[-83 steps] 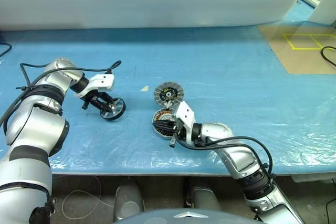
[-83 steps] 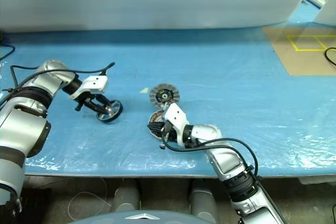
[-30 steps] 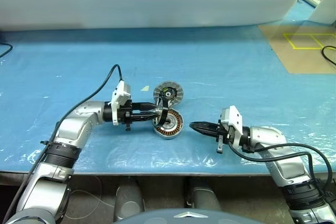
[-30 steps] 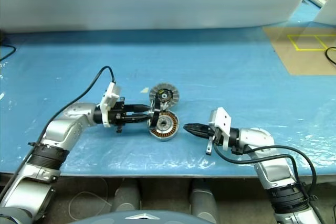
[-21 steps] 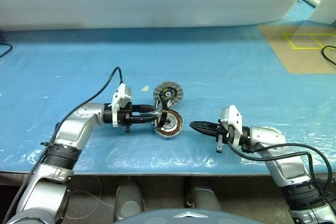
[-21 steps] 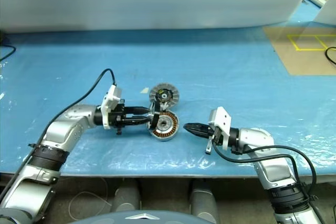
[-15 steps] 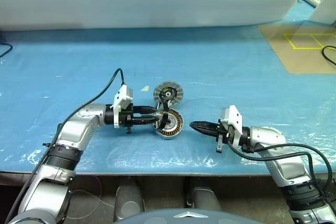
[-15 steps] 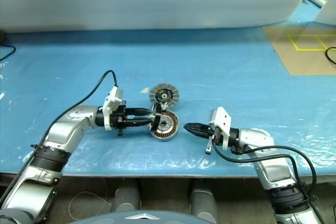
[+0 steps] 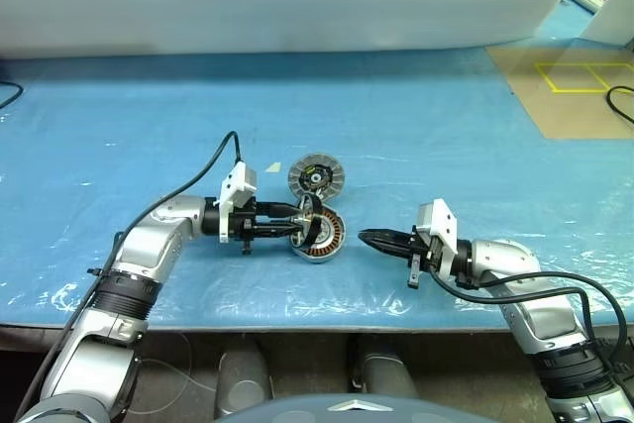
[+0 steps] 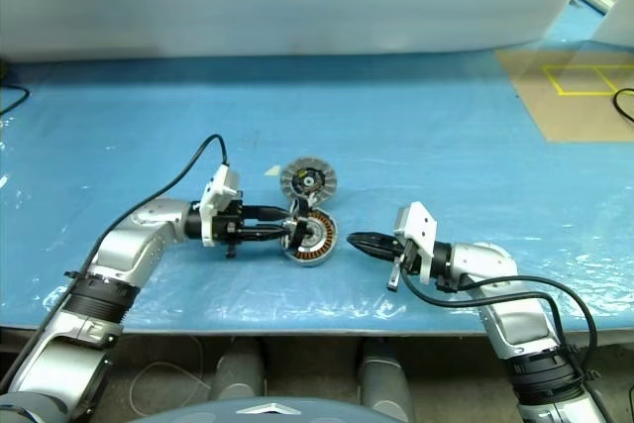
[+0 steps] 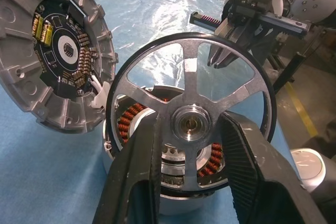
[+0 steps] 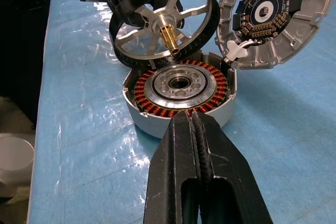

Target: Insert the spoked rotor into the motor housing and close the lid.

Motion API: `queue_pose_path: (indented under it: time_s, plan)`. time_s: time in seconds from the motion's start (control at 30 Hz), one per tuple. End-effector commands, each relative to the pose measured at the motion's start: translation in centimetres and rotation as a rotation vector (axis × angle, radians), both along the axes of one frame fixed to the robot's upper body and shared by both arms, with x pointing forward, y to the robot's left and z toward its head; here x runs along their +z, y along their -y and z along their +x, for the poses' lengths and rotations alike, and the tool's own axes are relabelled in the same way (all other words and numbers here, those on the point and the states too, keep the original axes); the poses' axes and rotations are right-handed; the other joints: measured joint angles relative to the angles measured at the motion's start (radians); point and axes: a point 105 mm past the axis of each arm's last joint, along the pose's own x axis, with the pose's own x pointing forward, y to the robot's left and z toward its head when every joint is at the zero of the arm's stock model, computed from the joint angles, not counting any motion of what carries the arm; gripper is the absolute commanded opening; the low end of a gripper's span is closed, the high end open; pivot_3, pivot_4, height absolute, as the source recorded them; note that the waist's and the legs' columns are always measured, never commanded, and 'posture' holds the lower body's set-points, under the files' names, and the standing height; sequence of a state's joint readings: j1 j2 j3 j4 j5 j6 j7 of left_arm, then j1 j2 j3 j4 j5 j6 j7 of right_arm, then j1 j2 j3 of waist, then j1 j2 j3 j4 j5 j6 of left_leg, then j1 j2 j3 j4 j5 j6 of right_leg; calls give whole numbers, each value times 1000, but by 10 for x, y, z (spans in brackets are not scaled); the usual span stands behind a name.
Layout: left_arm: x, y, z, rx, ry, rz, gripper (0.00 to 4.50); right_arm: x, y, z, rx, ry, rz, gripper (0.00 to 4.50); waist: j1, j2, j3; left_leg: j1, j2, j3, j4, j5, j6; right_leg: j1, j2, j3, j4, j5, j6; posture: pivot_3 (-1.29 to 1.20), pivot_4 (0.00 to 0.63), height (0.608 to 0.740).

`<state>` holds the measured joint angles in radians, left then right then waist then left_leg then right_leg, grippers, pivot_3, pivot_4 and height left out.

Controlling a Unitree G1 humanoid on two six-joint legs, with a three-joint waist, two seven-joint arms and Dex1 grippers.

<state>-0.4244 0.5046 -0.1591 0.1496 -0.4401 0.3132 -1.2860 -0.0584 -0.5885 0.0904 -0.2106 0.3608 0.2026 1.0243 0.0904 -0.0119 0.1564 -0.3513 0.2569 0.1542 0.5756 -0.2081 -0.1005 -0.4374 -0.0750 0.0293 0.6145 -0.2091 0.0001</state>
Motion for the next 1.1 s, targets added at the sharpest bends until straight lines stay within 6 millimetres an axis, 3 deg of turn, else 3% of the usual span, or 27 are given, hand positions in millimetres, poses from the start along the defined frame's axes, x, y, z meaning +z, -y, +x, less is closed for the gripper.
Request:
queue_pose_path:
  time_s: [0.03, 0.17, 0.43, 1.1]
  plan:
    - [6, -4, 4, 16, 35, 9, 1285, 9, 0, 0, 7, 42, 12, 0, 0, 0, 0, 0, 0, 0, 0, 0, 0, 0, 0, 0, 0, 0, 0, 0, 150, 740]
    - [6, -4, 6, 23, 34, 14, 1285, 8, 1, 0, 7, 44, 10, 0, -1, 0, 0, 0, 0, 0, 0, 0, 0, 0, 0, 0, 0, 0, 0, 0, 150, 740]
    - [6, -5, 11, 42, 54, 52, 3964, 3, 2, 1, 3, 43, 5, 0, -9, 0, 0, 0, 0, 0, 0, 0, 0, 0, 0, 0, -1, 0, 0, 0, 150, 740]
    - [3, -8, 12, 59, 59, 70, 3964, -2, 7, 4, -6, 49, -2, 0, -20, 0, 0, -1, 0, 0, -3, 0, 0, 0, 0, -1, -5, 0, 0, 0, 150, 740]
